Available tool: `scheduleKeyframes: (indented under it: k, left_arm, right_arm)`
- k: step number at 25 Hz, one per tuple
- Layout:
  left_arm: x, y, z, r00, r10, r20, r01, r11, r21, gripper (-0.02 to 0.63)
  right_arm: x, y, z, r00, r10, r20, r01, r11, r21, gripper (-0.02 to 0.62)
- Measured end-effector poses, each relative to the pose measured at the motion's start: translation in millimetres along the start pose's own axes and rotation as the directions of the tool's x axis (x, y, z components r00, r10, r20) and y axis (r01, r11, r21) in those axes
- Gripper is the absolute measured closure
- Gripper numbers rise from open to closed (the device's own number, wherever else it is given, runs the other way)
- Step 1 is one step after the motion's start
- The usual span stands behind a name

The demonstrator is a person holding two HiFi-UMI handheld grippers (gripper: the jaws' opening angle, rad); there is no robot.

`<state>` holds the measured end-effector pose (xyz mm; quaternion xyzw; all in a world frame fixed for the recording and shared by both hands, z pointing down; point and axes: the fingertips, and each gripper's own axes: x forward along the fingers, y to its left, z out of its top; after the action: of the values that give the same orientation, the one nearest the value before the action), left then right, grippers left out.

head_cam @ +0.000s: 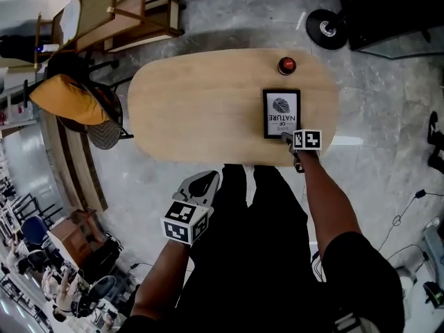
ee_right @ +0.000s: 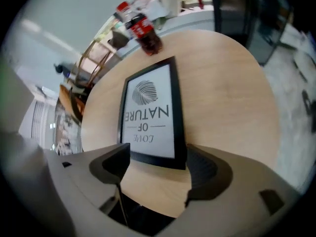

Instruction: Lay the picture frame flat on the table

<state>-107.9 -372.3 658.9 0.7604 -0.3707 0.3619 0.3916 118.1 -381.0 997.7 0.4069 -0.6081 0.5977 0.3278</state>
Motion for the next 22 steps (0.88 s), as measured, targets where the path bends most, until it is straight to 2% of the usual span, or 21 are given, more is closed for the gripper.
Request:
scheduleKeyframes:
  k: [1, 2, 6, 11, 14, 16, 17, 18, 22]
  left_arm:
    - [-1, 0, 1, 1.000, 0.000, 0.000, 0.000, 1.000, 0.002, 0.601]
    - [-2, 0, 1, 1.000, 0.000, 0.001, 0.000, 1.000, 0.004, 0.601]
    - [-5, -3, 2, 1.000, -0.003, 0.012, 0.003, 1.000, 0.017, 0.601]
    - [-15, -7, 11, 0.998, -0.009, 0.057, 0.007, 0.999, 0.040, 0.601]
    - [-21, -16, 26, 0.994, -0.038, 0.103, 0.030, 0.997, 0.076, 0.601]
    - [-28, -23, 41, 0.988, -0.060, 0.139, 0.047, 0.994, 0.097, 0.601]
    - [-32, -27, 48, 0.985, -0.072, 0.158, 0.056, 0.993, 0.105, 0.601]
    - [-37, -32, 54, 0.981, -0.087, 0.176, 0.066, 0.991, 0.117, 0.601]
    - [-62, -52, 62, 0.962, -0.134, 0.238, 0.085, 0.975, 0.205, 0.601]
  right_arm:
    - [-2, 0, 2, 1.000, 0.018, 0.020, -0.019, 0.997, 0.071, 0.255]
    - [-3, 1, 3, 0.999, 0.028, 0.029, -0.030, 0.994, 0.101, 0.255]
    - [-4, 4, -5, 1.000, 0.023, 0.002, -0.023, 1.000, 0.015, 0.255]
    - [-21, 7, -10, 1.000, 0.021, -0.001, -0.021, 1.000, 0.009, 0.255]
    - [-44, 21, -6, 0.999, 0.050, 0.022, -0.049, 0.998, -0.030, 0.256]
    - [-71, 41, 4, 0.993, 0.091, 0.072, -0.085, 0.993, -0.078, 0.263]
    - [-87, 53, 10, 0.988, 0.114, 0.108, -0.102, 0.989, -0.108, 0.367]
    - [-105, 66, 14, 0.979, 0.145, 0.143, -0.126, 0.983, -0.136, 0.591]
    - [-171, 131, 15, 0.923, 0.286, 0.259, -0.239, 0.951, -0.198, 0.593]
